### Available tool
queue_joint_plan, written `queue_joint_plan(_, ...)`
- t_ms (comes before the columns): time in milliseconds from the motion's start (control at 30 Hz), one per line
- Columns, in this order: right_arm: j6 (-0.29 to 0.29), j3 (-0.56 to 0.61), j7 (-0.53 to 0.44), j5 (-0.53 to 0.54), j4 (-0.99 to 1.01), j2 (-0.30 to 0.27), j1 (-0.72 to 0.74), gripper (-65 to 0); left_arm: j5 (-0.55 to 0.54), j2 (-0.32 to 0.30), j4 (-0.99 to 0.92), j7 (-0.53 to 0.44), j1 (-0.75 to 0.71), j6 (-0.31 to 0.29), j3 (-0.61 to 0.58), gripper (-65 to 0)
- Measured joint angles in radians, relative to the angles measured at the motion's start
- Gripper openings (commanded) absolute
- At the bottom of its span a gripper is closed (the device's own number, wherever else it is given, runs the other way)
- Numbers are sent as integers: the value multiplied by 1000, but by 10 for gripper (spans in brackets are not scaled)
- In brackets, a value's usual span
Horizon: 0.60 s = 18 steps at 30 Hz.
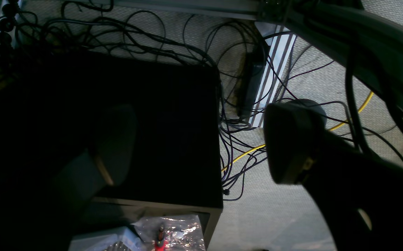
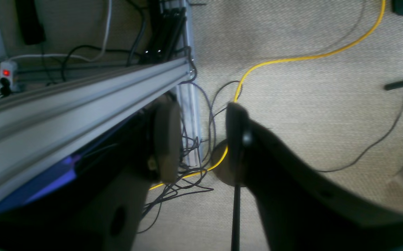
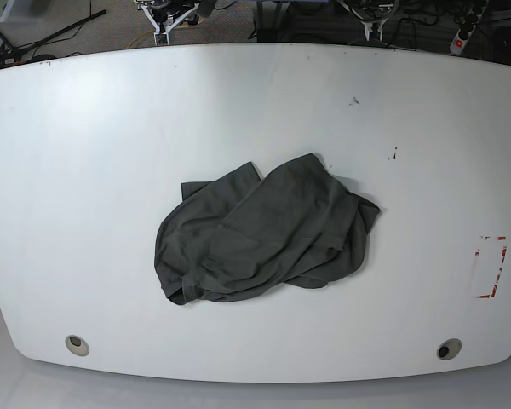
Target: Fold the T-shirt properly
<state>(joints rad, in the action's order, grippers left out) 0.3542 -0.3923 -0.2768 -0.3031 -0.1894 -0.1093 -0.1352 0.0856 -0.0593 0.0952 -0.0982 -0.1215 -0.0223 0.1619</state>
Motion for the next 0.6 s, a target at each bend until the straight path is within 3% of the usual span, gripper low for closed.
queue_joint_plan(600,-6,-2,-3,-3,1,10,-17,-447,-3,5,77,-14,-66,0,2,-122)
